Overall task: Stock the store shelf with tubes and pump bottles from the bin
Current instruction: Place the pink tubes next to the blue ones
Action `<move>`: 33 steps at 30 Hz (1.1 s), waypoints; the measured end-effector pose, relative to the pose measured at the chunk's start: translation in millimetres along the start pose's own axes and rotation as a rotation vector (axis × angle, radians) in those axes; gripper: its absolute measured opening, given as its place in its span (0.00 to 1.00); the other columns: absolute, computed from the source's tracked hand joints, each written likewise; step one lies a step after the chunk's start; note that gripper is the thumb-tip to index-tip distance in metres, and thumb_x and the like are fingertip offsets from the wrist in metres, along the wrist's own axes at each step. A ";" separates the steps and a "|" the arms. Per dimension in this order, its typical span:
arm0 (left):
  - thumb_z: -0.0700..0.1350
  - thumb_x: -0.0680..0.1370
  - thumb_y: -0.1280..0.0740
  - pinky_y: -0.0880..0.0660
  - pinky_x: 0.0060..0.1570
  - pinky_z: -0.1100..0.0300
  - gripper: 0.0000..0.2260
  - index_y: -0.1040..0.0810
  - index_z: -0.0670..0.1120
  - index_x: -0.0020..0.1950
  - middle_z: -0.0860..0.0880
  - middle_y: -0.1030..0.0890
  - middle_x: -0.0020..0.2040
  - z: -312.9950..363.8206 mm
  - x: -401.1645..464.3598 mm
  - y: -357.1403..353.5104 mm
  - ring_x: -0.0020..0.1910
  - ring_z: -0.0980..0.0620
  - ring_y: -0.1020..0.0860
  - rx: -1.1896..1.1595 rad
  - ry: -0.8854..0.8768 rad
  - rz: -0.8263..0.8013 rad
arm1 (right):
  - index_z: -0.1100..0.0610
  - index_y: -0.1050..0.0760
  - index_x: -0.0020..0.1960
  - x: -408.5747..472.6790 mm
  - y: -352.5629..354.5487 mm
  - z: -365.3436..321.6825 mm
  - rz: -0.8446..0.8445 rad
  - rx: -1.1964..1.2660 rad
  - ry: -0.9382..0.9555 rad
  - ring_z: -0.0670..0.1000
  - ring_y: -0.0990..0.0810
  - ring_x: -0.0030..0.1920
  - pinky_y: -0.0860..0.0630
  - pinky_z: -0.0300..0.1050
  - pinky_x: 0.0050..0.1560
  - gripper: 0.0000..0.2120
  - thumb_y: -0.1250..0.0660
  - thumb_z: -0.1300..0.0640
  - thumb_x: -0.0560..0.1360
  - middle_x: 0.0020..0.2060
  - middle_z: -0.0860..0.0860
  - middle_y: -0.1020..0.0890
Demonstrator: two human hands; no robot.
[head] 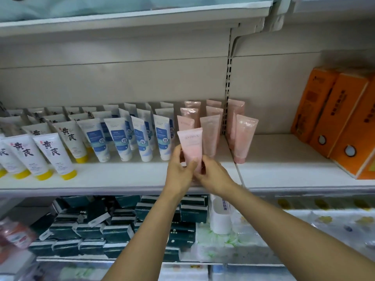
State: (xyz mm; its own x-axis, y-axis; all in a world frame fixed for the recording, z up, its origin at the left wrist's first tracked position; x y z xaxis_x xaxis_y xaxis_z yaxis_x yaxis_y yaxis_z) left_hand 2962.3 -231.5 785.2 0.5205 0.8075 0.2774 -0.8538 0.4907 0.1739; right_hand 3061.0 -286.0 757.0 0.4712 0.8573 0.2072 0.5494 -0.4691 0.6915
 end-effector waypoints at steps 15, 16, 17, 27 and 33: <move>0.34 0.74 0.34 0.25 0.57 0.60 0.25 0.31 0.49 0.69 0.48 0.21 0.58 -13.2 1.3 9.6 0.58 0.51 0.24 0.035 0.110 0.025 | 0.49 0.26 0.59 7.2 -9.1 -14.3 -0.034 0.100 -0.021 0.48 0.19 0.48 0.20 0.53 0.51 0.21 0.29 0.49 0.67 0.49 0.45 0.18; 0.34 0.74 0.34 0.24 0.56 0.59 0.24 0.31 0.49 0.68 0.48 0.21 0.58 -14.6 0.4 10.7 0.58 0.51 0.23 0.027 0.121 0.031 | 0.49 0.27 0.60 7.0 -8.9 -13.7 -0.033 0.108 -0.028 0.48 0.19 0.49 0.20 0.53 0.51 0.22 0.29 0.48 0.67 0.50 0.46 0.18; 0.34 0.74 0.34 0.24 0.55 0.59 0.24 0.31 0.50 0.68 0.48 0.22 0.58 -15.7 -1.0 12.0 0.58 0.51 0.23 0.012 0.135 0.038 | 0.50 0.28 0.61 6.2 -8.6 -12.2 -0.031 0.114 -0.042 0.48 0.19 0.49 0.20 0.53 0.52 0.24 0.28 0.48 0.66 0.52 0.46 0.19; 0.38 0.77 0.34 0.23 0.46 0.57 0.17 0.30 0.47 0.66 0.47 0.21 0.54 -27.4 -25.4 44.8 0.49 0.50 0.21 -0.331 0.344 0.238 | 0.52 0.35 0.67 -27.5 15.5 -4.1 0.067 0.046 -0.043 0.48 0.26 0.59 0.27 0.47 0.61 0.24 0.31 0.52 0.74 0.58 0.49 0.25; 0.37 0.78 0.35 0.27 0.36 0.59 0.12 0.26 0.47 0.61 0.47 0.19 0.48 -34.7 -60.4 52.8 0.40 0.51 0.22 -0.644 0.500 0.319 | 0.46 0.29 0.55 -62.8 34.9 -9.8 0.277 0.050 0.026 0.47 0.27 0.56 0.29 0.45 0.54 0.11 0.36 0.59 0.75 0.52 0.42 0.25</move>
State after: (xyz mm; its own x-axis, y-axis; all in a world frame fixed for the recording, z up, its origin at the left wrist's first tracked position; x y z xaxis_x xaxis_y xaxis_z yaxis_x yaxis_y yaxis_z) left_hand 2885.6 -242.9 744.9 0.3221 0.9127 -0.2514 -0.8734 0.1840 -0.4510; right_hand 3043.8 -354.1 774.8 0.5910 0.6995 0.4018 0.4357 -0.6960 0.5708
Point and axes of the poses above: each hand's wrist, its own x-axis towards the middle knuckle, its own y-axis out of the back of the hand, z = x × y, the point moved 10 cm from there along x, towards the middle knuckle
